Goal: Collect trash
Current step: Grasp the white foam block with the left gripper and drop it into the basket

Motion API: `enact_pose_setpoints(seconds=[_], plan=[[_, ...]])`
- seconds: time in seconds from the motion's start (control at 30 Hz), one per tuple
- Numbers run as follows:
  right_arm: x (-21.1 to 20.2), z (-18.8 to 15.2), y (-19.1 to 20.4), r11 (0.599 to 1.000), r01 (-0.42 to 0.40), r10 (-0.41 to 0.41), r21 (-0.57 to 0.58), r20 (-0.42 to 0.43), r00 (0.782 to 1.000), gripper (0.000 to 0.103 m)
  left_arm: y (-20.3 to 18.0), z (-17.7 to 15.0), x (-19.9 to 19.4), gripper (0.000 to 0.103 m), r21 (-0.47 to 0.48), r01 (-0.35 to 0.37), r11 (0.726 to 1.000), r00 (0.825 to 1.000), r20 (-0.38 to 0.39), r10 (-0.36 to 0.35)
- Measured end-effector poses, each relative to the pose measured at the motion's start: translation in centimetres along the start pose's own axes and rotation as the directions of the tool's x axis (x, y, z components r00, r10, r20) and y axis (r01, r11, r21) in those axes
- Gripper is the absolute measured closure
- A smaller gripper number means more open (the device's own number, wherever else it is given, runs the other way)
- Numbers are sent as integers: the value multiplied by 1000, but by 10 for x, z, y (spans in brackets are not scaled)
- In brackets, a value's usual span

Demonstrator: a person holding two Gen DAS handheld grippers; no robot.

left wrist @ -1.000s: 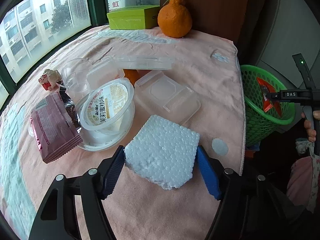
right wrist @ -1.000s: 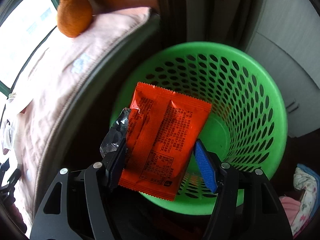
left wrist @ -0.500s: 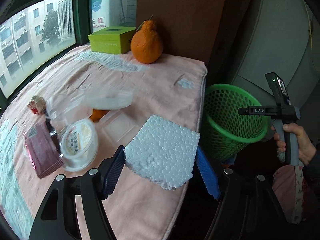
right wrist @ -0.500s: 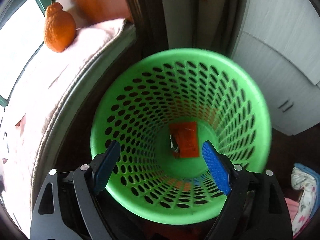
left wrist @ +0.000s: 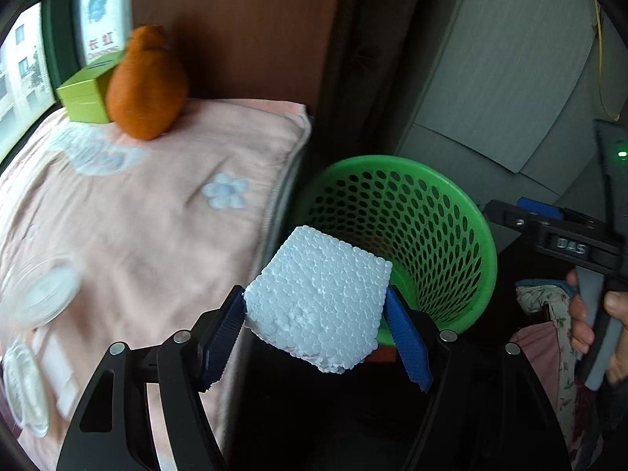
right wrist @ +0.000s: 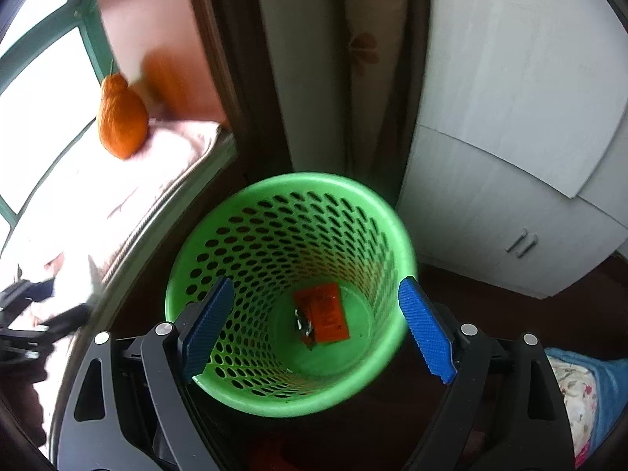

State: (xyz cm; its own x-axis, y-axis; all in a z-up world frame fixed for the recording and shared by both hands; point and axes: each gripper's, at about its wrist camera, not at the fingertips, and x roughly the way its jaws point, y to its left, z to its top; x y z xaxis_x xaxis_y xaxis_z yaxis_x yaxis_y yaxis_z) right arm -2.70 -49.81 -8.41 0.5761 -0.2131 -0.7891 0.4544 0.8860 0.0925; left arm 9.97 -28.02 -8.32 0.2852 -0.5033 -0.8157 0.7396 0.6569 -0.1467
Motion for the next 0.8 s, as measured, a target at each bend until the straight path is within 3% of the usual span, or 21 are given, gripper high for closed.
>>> enact_pose_setpoints(seconds=[0.33,0.47,0.6,0.8], plan=[[-14,-11,-38,998,44,-46,47,31,998,18,-50,32,79,34,59,33,998,994,-109,-27],[-15,-16,-50,997,46,-48,64,26,999,18,-63,40,95,23,63,53,997,991,-122,-45],[-17,-21,-54,996,45,-46,71,24,999,18,-69,43,92,20,57,69,996,993,-104,-63],[-23,-22,-40,999,8,-10,50,34,999,18,-56,35,55,20,18,35,999,999,-42,-35]])
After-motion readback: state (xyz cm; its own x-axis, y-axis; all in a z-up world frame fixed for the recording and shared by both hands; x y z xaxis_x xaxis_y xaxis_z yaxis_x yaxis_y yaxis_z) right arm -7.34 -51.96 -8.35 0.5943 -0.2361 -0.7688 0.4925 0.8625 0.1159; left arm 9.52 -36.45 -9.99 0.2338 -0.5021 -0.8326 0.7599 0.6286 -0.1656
